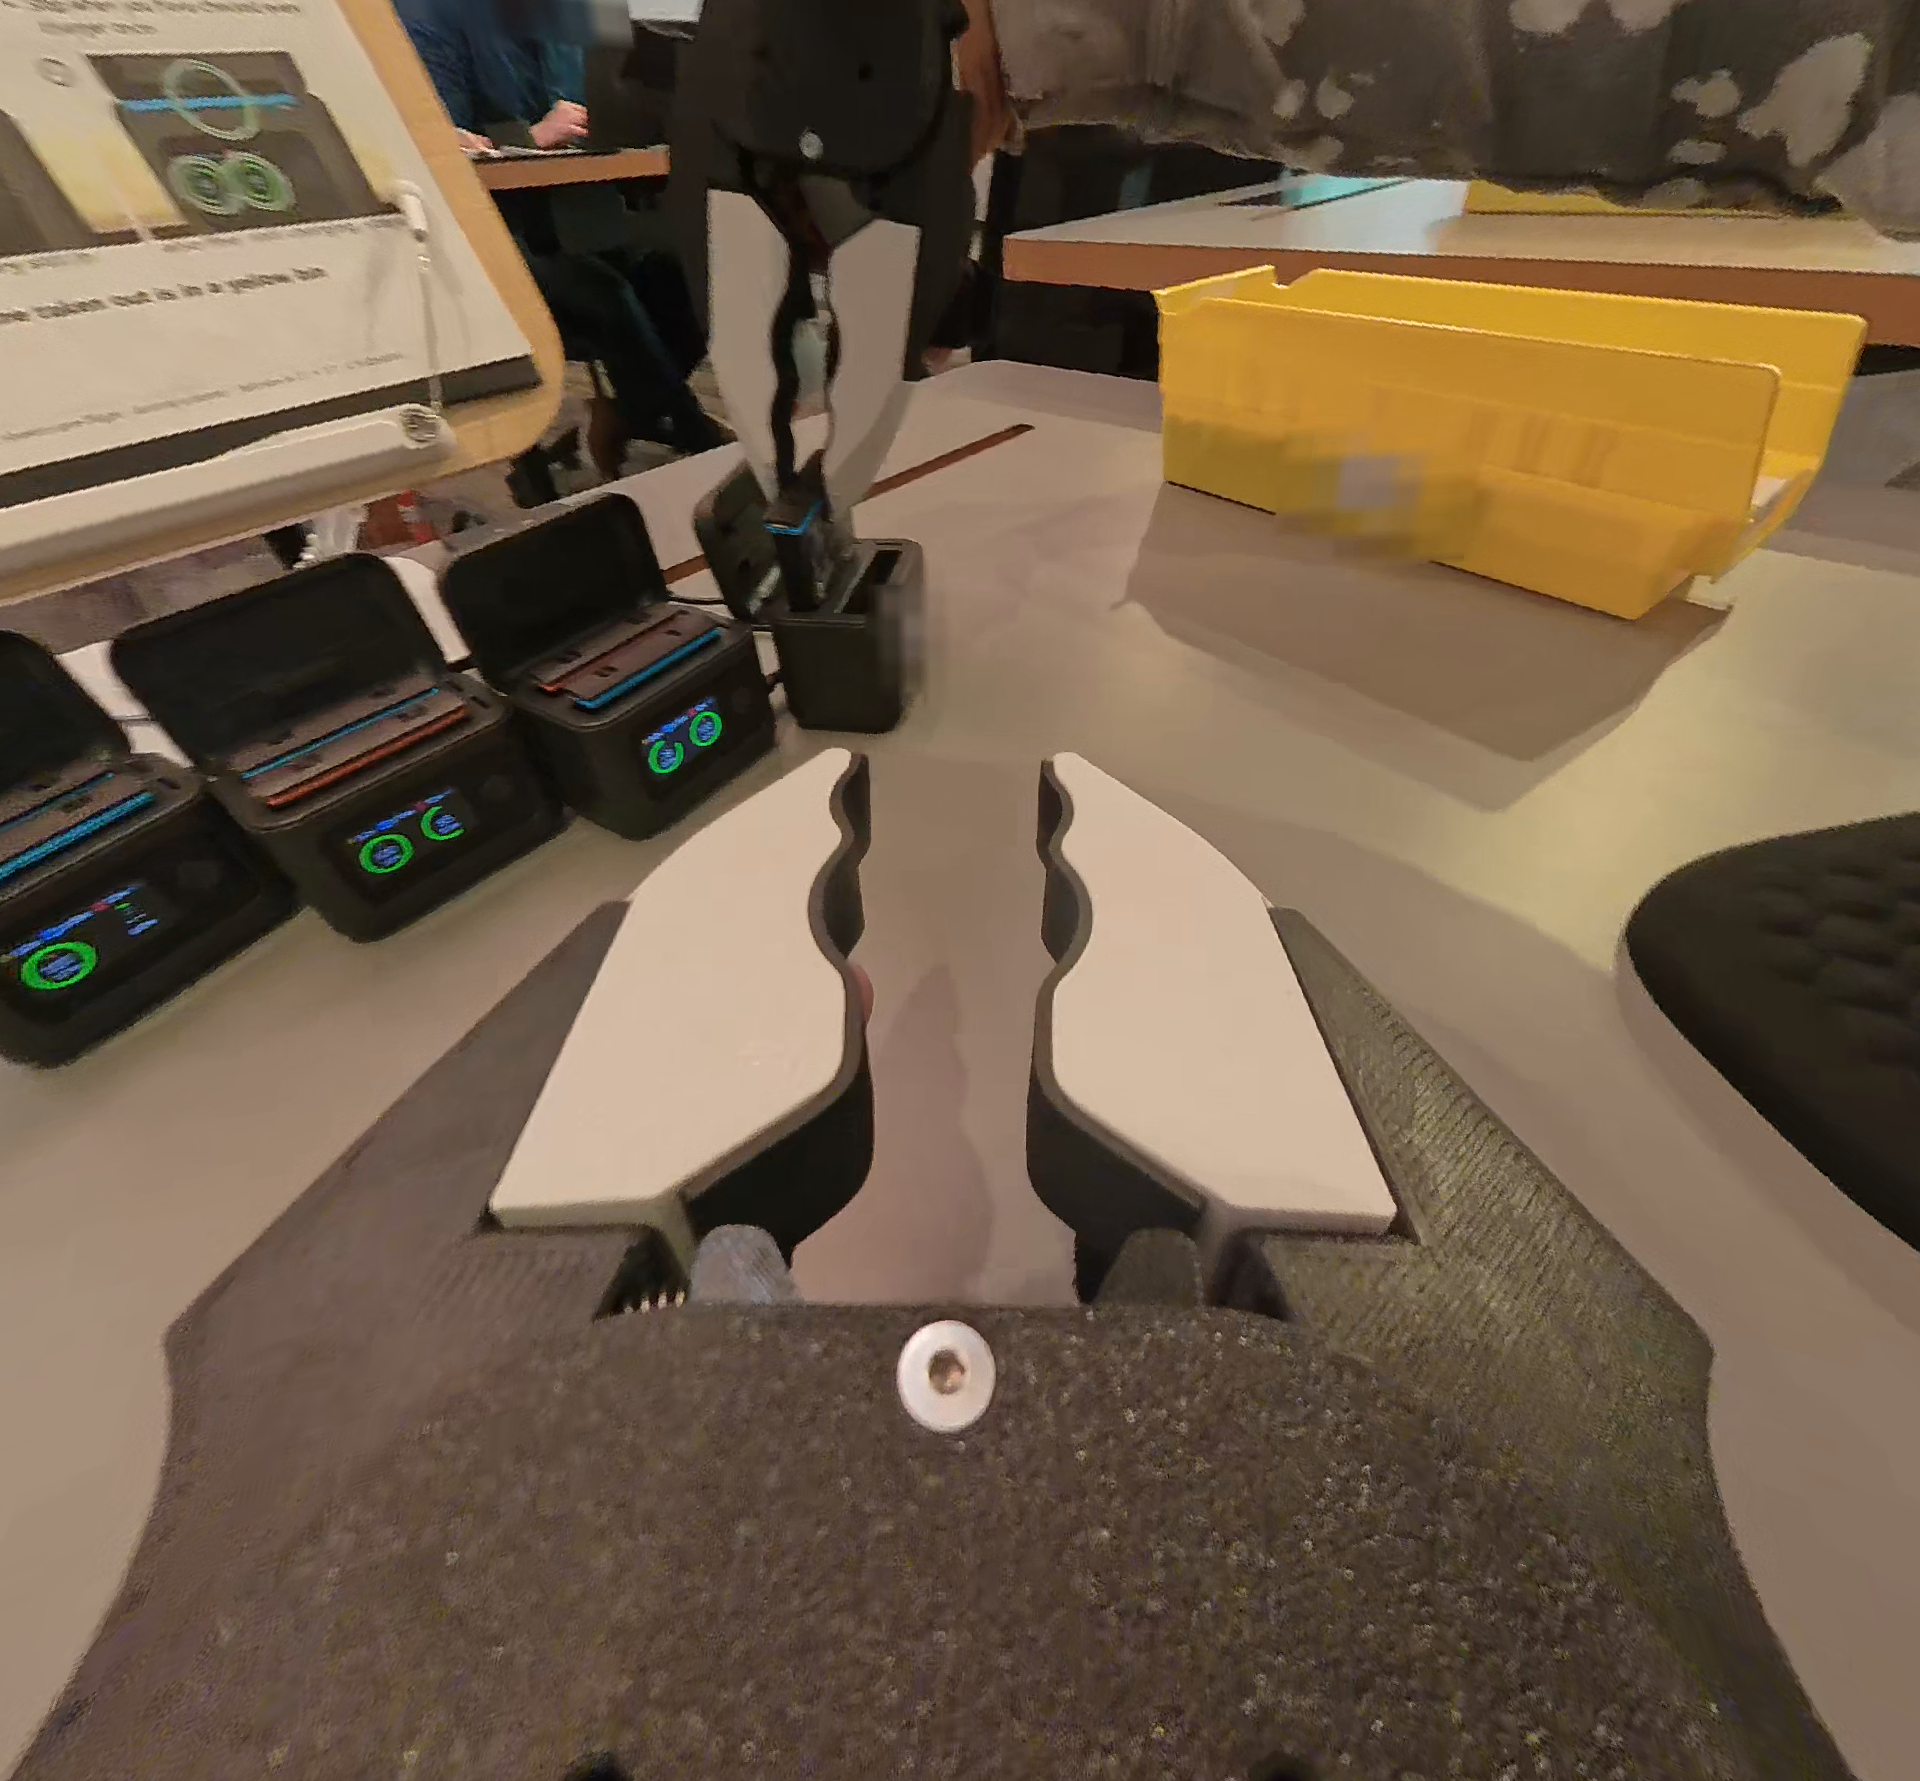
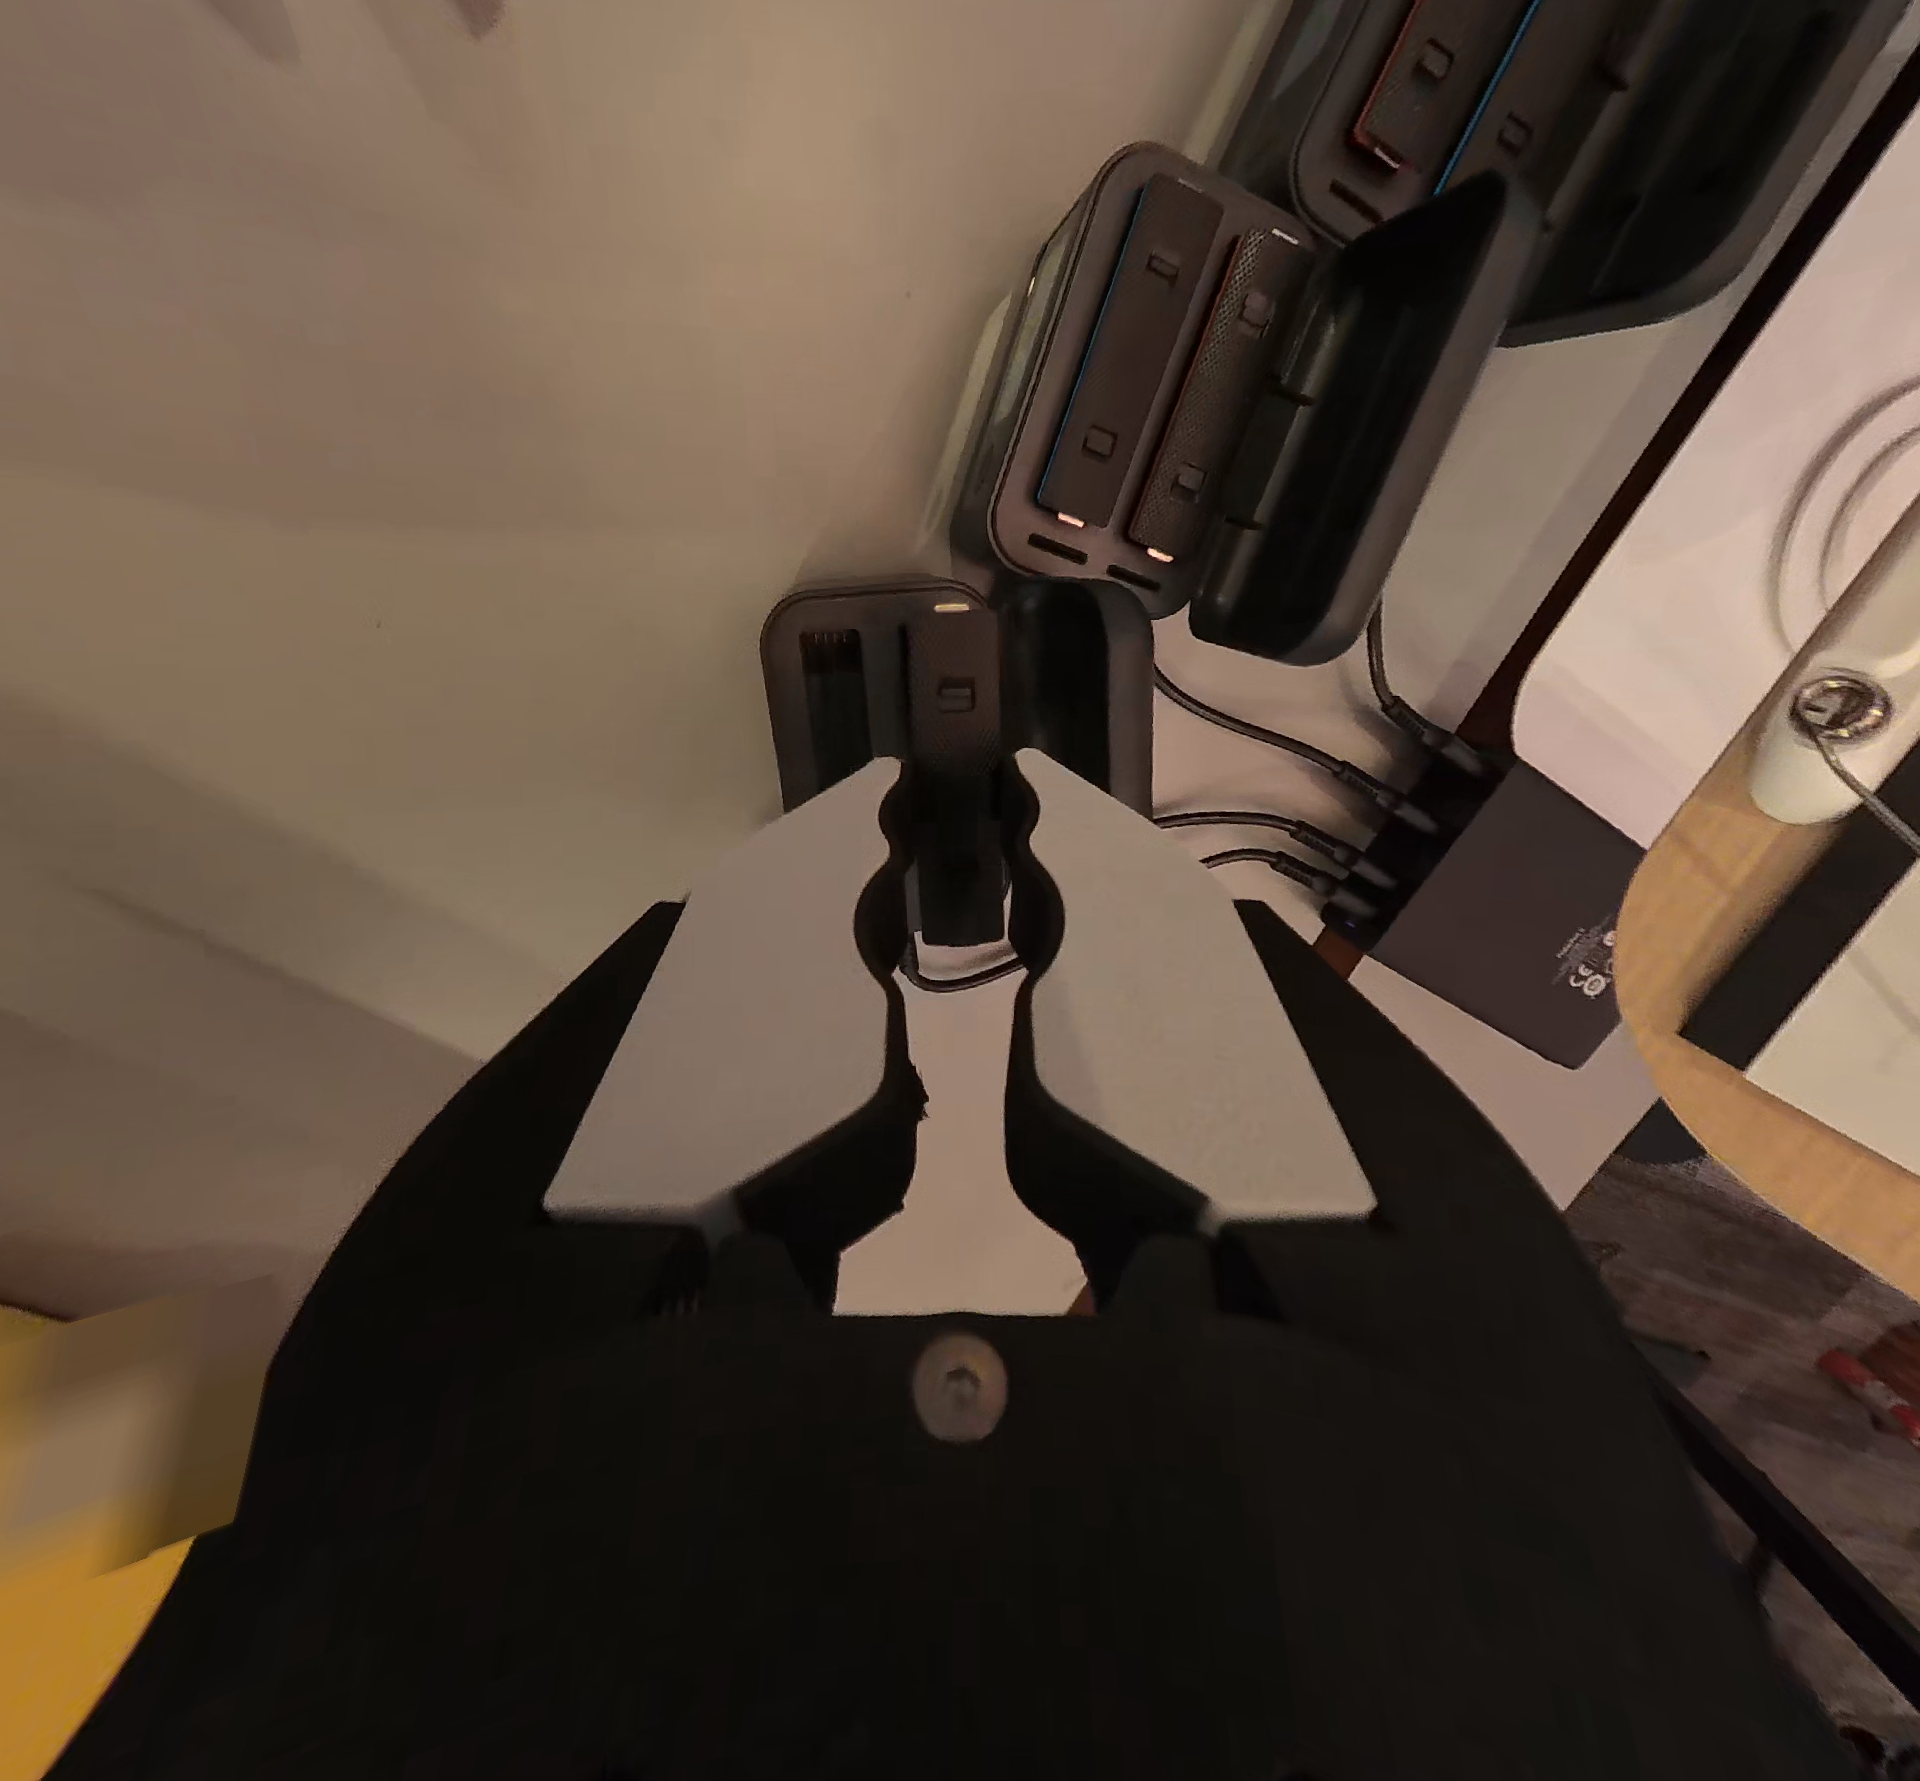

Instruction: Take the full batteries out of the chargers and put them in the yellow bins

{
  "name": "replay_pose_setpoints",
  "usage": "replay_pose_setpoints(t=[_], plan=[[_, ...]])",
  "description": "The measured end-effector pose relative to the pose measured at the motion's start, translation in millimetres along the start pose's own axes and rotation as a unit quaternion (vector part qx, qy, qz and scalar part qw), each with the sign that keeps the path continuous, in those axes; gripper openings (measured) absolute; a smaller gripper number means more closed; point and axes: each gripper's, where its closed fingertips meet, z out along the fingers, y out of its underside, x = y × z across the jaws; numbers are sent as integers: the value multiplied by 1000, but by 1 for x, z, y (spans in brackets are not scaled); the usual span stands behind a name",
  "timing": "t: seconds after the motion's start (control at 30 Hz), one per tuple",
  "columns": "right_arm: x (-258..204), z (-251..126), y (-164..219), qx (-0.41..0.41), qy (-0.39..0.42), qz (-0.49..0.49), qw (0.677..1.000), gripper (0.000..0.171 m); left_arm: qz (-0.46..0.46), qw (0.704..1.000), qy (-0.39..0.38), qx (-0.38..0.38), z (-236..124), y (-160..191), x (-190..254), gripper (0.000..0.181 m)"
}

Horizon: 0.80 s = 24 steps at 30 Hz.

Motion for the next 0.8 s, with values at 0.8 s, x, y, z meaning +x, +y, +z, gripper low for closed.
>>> replay_pose_setpoints(t=[0.8], plan=[[-4,19,9,-66,-4,-23,998,15,-46,979,-197,39,-87,-11,-109,0]])
